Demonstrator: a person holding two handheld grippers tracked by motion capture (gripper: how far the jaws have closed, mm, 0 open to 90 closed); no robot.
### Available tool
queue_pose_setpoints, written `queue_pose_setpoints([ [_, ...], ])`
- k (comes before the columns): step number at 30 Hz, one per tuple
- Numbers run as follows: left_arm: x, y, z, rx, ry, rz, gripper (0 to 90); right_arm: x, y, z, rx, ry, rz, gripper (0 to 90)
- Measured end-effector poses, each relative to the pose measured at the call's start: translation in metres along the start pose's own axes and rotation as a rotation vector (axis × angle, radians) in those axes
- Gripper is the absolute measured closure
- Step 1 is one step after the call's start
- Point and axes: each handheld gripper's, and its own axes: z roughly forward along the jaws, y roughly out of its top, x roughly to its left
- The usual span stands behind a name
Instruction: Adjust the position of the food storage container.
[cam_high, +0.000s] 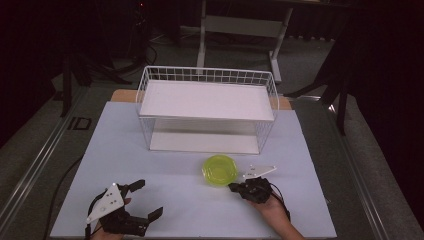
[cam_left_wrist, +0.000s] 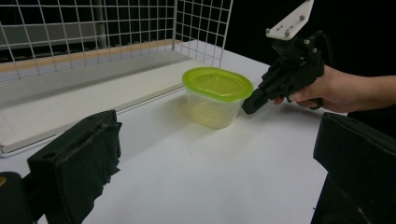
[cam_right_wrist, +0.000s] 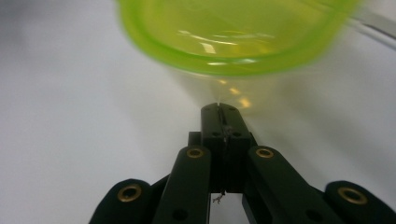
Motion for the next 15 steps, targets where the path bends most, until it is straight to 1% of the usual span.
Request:
queue_pose_setpoints([
  [1,0.000,0.000,0.000,0.000,0.000,-0.001,1.6,0.002,0.001,0.000,-0.001,0.006,-0.004,90.0],
  [4,0.000,0.000,0.000,0.000,0.000,0.000,1.6,0.004,0.002,-0.002,-0.002,-0.003,-0.017,90.0],
  [7,-0.001,0.000,0.000,0.001,-0.002,0.004,1.6,0.003,0.002,-0.003,-0.009,-0.005,-0.008,90.0],
  [10,0.000,0.000,0.001,0.002,-0.001,0.002,1.6,0.003,0.003,0.001,-0.003,-0.002,-0.006,90.0],
  [12,0.000,0.000,0.001,0.003,0.000,0.002,1.6,0.004,0.005,0.005,-0.002,-0.005,-0.017,90.0],
  [14,0.000,0.000,0.001,0.003,-0.002,0.003,1.6,0.006,0.008,0.010,0.001,0.002,-0.023,90.0],
  [15,0.000,0.000,0.001,0.003,-0.002,0.003,1.6,0.007,0.008,0.011,0.001,-0.004,-0.028,90.0],
])
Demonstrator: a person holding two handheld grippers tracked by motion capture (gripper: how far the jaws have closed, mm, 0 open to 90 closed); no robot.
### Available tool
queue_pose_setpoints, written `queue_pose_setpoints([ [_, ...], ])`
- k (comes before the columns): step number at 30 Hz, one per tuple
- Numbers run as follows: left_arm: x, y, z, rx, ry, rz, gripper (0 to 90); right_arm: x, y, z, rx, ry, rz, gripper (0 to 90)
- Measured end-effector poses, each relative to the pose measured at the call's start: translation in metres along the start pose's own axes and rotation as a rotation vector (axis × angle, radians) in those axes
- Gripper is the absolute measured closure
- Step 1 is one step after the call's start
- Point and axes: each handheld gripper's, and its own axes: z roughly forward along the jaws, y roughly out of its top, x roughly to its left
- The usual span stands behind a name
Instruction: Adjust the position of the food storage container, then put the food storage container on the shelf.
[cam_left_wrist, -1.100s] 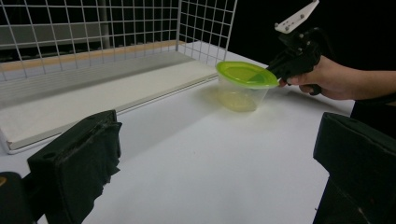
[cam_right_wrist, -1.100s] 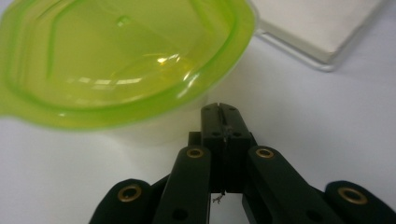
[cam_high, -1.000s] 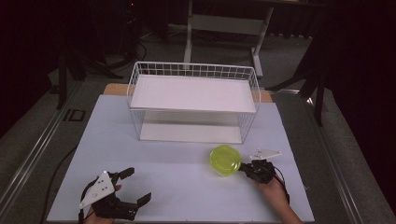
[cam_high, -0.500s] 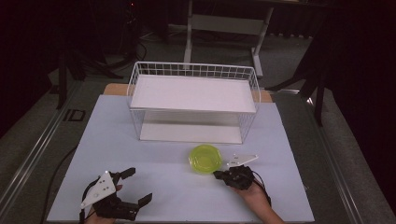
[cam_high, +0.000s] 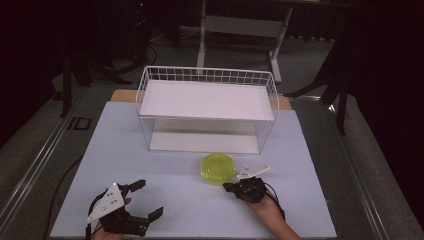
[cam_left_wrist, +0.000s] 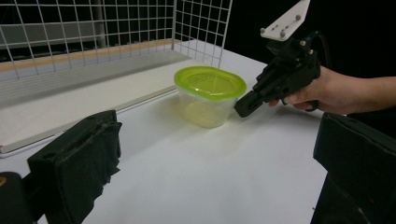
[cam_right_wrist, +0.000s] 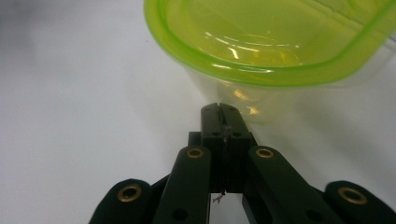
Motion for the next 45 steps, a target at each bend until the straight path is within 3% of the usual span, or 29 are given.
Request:
queue_pose_setpoints([
  [12,0.000,0.000,-0.002,-0.004,-0.003,-0.002,1.6,0.011,0.020,0.025,-0.024,-0.004,-0.028,90.0],
  [17,0.000,0.000,-0.002,-0.004,-0.003,-0.002,1.6,0.010,0.019,0.023,-0.030,-0.021,-0.031,90.0],
  [22,0.000,0.000,0.000,-0.001,-0.006,0.001,1.6,0.001,0.017,0.019,-0.036,-0.046,0.016,90.0],
  [25,0.000,0.000,0.000,0.001,-0.007,0.002,1.6,-0.002,0.016,0.017,-0.039,-0.057,0.019,90.0],
  [30,0.001,0.000,-0.001,-0.003,-0.003,-0.004,1.6,0.004,0.012,0.009,-0.042,-0.053,0.006,88.1],
  [34,0.000,0.000,0.000,0.000,-0.006,-0.001,1.6,0.010,0.012,-0.006,-0.080,-0.047,-0.006,76.1],
  [40,-0.002,0.000,0.003,0.022,0.004,-0.003,1.6,0.016,0.010,-0.028,-0.150,-0.044,-0.017,41.4],
  [42,-0.003,0.001,0.005,0.017,-0.003,-0.015,1.6,0.018,0.010,-0.034,-0.148,-0.032,-0.041,27.1],
  [44,-0.003,0.001,0.005,0.014,-0.012,-0.017,1.6,0.019,0.009,-0.037,-0.163,-0.037,-0.038,26.6],
  [45,-0.004,0.003,0.007,0.023,-0.014,-0.012,1.6,0.019,0.009,-0.045,-0.200,-0.040,-0.035,18.4],
])
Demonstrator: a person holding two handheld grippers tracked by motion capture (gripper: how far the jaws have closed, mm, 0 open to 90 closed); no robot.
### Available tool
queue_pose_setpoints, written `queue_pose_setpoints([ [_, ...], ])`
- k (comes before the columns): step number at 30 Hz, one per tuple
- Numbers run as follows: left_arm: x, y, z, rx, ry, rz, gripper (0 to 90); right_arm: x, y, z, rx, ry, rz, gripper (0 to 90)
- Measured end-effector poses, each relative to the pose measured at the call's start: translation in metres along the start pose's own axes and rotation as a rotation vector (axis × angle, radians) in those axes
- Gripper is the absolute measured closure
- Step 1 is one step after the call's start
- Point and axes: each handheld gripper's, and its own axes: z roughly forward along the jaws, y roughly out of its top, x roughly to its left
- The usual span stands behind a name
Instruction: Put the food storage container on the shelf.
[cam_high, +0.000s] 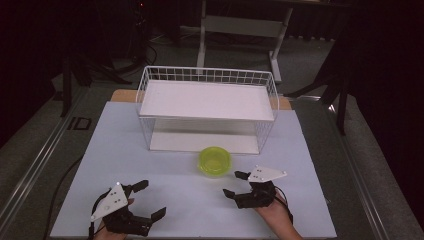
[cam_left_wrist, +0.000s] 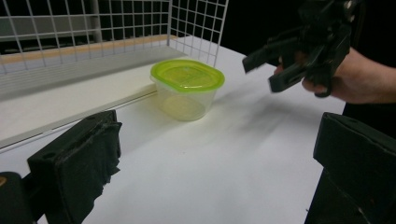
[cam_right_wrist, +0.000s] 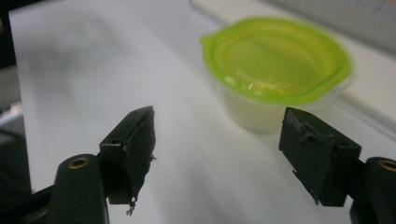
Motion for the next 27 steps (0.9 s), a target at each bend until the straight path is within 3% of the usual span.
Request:
queue_pose_setpoints([
  [2,-0.002,0.004,0.003,0.013,-0.018,0.003,1.6,0.001,0.002,-0.004,-0.010,-0.035,-0.013,17.2],
  [8,-0.003,0.016,0.008,0.024,-0.017,0.041,1.6,0.002,0.012,-0.009,-0.008,-0.017,-0.043,17.6],
  [11,0.000,0.025,0.012,0.034,-0.022,0.058,1.6,0.005,0.018,-0.013,-0.065,-0.053,-0.049,17.6],
  [13,0.003,0.031,0.015,0.031,-0.035,0.045,1.6,0.004,0.020,-0.016,-0.105,-0.052,-0.024,17.6],
  [15,0.006,0.036,0.019,0.039,-0.056,0.023,1.6,-0.001,0.023,-0.018,-0.080,-0.034,0.051,17.6],
  [17,0.007,0.041,0.022,0.051,-0.036,0.023,1.6,-0.004,0.024,-0.019,-0.090,-0.016,0.063,17.6],
  [20,0.009,0.047,0.026,0.051,-0.030,0.000,1.6,-0.008,0.028,-0.023,-0.090,-0.064,0.020,17.6],
  [22,0.012,0.051,0.030,0.061,-0.047,-0.017,1.6,-0.008,0.031,-0.024,-0.093,-0.074,0.021,17.4],
  [25,0.017,0.058,0.037,0.072,-0.071,-0.031,1.6,-0.008,0.035,-0.022,-0.092,-0.135,-0.003,14.4],
  [27,0.019,0.062,0.044,0.079,-0.081,-0.037,1.6,-0.010,0.037,-0.021,-0.096,-0.152,0.001,13.4],
])
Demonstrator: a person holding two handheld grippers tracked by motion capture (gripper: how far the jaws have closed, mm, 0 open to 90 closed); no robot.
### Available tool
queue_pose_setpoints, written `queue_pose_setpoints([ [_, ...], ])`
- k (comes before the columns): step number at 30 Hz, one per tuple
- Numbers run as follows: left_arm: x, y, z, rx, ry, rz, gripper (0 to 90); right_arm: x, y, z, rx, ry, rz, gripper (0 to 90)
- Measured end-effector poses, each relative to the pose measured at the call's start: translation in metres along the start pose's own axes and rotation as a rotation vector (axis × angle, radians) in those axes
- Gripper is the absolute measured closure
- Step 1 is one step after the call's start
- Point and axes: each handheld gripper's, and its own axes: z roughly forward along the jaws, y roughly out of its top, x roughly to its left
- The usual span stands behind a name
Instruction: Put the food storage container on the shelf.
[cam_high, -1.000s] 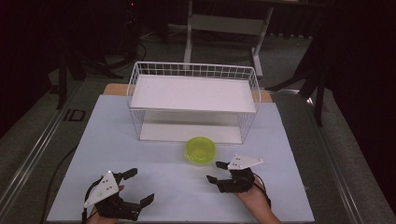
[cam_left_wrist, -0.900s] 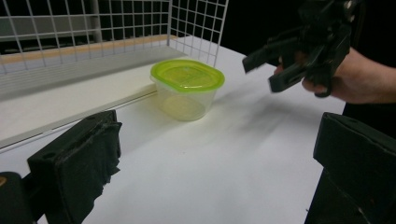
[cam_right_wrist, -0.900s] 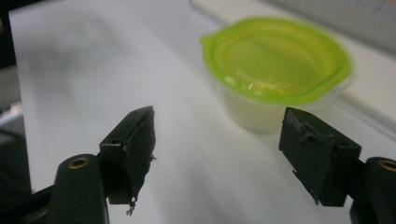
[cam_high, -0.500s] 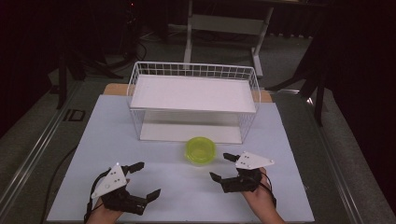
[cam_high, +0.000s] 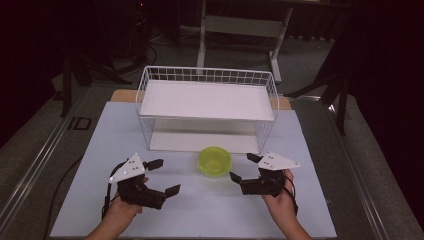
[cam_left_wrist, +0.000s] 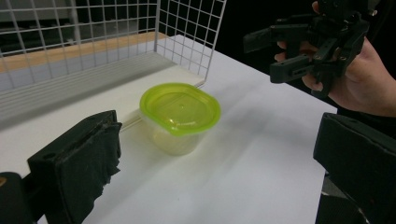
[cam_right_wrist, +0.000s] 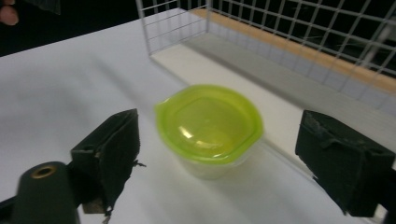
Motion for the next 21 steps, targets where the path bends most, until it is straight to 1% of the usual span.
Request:
queue_pose_setpoints([
  [1,0.002,0.003,0.003,0.001,-0.006,-0.005,1.5,-0.001,0.001,0.001,-0.002,-0.011,0.000,12.4],
  [2,0.003,0.005,0.006,0.004,-0.012,-0.009,1.5,-0.002,0.002,0.003,0.000,-0.009,0.001,12.3],
  [4,0.008,0.011,0.012,0.004,-0.040,-0.019,1.5,-0.003,0.004,0.005,-0.006,-0.011,0.003,12.3],
  [5,0.010,0.015,0.016,0.001,-0.042,-0.031,1.6,-0.004,0.005,0.006,0.000,0.000,0.009,12.2],
  [6,0.012,0.018,0.020,0.009,-0.050,-0.036,1.6,-0.005,0.006,0.008,-0.002,0.005,0.014,12.0],
  [7,0.013,0.019,0.023,0.015,-0.062,-0.039,1.6,-0.006,0.006,0.009,-0.003,0.001,0.017,11.5],
  [9,0.016,0.023,0.032,0.031,-0.066,-0.036,1.6,-0.008,0.008,0.013,0.009,0.007,0.020,11.5],
  [10,0.017,0.023,0.035,0.037,-0.071,-0.035,1.6,-0.009,0.008,0.015,0.015,0.001,0.025,11.5],
  [11,0.017,0.024,0.039,0.038,-0.069,-0.036,1.6,-0.010,0.008,0.016,0.019,0.002,0.030,11.5],
  [12,0.018,0.024,0.043,0.044,-0.063,-0.039,1.6,-0.011,0.008,0.018,0.016,0.010,0.047,11.5],
  [13,0.020,0.023,0.049,0.053,-0.066,-0.044,1.6,-0.012,0.008,0.020,0.013,0.008,0.061,11.5],
  [15,0.023,0.023,0.057,0.066,-0.057,-0.051,1.6,-0.014,0.010,0.025,0.013,-0.036,0.093,11.5],
  [18,0.028,0.022,0.068,0.074,-0.056,-0.066,1.6,-0.019,0.010,0.030,0.015,-0.042,0.124,11.5],
  [19,0.029,0.022,0.071,0.075,-0.058,-0.074,1.6,-0.020,0.010,0.032,0.024,-0.040,0.133,11.5],
  [21,0.032,0.022,0.077,0.083,-0.045,-0.070,1.6,-0.023,0.010,0.035,0.031,-0.040,0.147,11.6],
])
